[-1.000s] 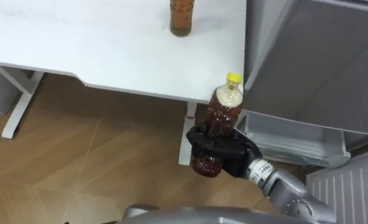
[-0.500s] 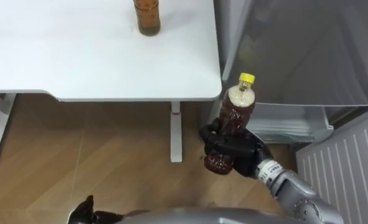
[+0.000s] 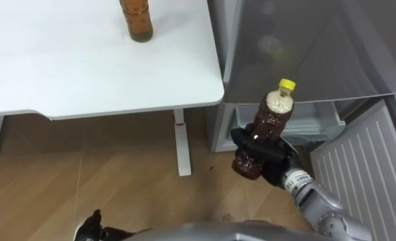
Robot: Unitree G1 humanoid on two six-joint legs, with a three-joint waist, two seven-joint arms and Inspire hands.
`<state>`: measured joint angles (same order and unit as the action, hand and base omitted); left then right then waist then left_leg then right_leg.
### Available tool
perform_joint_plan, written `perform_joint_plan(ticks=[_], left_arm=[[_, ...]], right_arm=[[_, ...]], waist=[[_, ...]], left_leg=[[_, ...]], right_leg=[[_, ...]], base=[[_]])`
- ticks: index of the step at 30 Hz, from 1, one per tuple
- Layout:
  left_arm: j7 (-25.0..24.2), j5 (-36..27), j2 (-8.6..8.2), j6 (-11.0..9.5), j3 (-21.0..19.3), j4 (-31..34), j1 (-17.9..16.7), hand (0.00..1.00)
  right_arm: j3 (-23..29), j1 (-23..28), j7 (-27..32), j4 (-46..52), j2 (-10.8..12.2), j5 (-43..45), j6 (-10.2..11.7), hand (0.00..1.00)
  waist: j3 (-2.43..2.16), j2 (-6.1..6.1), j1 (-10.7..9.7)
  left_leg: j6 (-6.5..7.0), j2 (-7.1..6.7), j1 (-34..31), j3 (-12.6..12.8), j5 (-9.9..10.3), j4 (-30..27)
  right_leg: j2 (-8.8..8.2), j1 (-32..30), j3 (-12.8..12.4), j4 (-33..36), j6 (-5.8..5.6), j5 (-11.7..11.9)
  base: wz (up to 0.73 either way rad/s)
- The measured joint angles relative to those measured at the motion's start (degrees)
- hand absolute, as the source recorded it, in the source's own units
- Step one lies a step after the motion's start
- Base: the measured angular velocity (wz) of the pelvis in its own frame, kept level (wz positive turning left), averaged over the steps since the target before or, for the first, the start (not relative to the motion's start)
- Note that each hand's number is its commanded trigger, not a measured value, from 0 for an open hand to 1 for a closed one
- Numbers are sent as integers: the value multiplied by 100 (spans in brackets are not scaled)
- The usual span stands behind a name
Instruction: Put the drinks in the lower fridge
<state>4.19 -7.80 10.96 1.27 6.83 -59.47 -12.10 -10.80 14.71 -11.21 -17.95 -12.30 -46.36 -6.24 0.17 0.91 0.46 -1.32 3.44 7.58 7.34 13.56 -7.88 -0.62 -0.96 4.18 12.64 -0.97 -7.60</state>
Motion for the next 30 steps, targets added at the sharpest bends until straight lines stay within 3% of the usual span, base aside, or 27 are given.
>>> perform_joint_plan(ticks=[5, 11, 18, 23, 28, 30], left_arm=[[-129, 18, -29, -4, -188, 58, -163, 0], [-34, 117, -30, -56, -323, 211, -260, 0], [114, 121, -31, -93, -414, 135, -432, 0], [103, 322, -57, 19, -567, -12, -500, 0], [-36, 758, -89, 358, -663, -98, -547, 0], [-122, 860, -84, 403, -691, -74, -578, 0]], right_arm=[[296, 0, 479, -1, 113, -111, 15, 100], [433, -57, 1141, -5, 165, -546, 95, 100], [587, -150, 1686, -6, 221, -1574, 204, 100], [676, -469, 1905, -417, 217, -2251, 248, 100], [982, -831, 2097, -941, 207, -2848, 311, 100], [1095, -923, 2136, -1135, 178, -2900, 314, 100]], waist=[[4, -17, -20], [24, -120, -3], [66, -224, 12], [58, -263, 13], [62, -251, 68], [60, -255, 48]], left_leg=[[1, -2, 10, 5, -1, -39], [2, -6, 14, -1, -2, -80], [1, -7, 88, -40, -1, -78], [1, -7, 152, -98, 0, -80], [1, -11, 159, -147, 1, -118], [4, -26, 157, -231, 2, -139]], right_leg=[[-2, 15, -2, -10, -6, -4], [-9, 44, -6, -12, -13, -17], [-14, 126, 26, 4, -16, -39], [-14, 217, 68, -7, -13, -37], [-33, 271, 112, -9, -14, -39], [-62, 309, 197, 11, -17, -74]], base=[[-1], [0], [2], [6], [4], [23]])
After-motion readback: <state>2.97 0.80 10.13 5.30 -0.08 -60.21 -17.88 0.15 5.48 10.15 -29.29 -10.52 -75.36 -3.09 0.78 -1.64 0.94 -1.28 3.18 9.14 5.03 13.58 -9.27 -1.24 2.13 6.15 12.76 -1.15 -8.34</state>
